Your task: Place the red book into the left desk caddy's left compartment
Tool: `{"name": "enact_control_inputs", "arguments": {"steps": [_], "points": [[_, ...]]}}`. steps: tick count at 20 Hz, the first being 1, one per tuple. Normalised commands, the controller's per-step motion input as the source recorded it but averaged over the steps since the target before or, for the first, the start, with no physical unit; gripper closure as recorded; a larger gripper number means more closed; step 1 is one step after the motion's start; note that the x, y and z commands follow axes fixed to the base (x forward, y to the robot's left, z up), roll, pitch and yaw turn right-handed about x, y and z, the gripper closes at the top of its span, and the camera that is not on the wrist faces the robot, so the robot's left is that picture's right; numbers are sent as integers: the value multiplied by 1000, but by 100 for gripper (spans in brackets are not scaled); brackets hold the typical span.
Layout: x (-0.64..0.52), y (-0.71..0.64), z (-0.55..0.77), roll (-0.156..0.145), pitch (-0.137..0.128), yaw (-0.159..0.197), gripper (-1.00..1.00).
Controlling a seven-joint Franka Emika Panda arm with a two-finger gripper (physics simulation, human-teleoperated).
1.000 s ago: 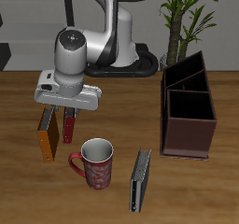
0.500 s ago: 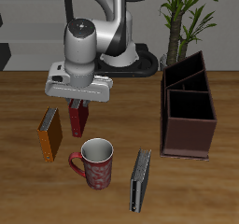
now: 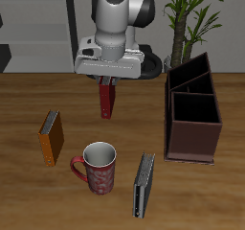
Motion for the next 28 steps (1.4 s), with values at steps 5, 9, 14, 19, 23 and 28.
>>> {"name": "enact_control_inputs", "arguments": {"steps": [5,9,14,19,23,28], "points": [[-574,716,722,-65,-66,-93,100],[-574,597,454,-74,-58,-29,100],[-436,308,271,-64,-19,-32,100],[-425,294,132,-81,-7,-53,100],[-453,329,133,-45,-44,-35,100],[-363,411,28,39,-33,25,100]]}}
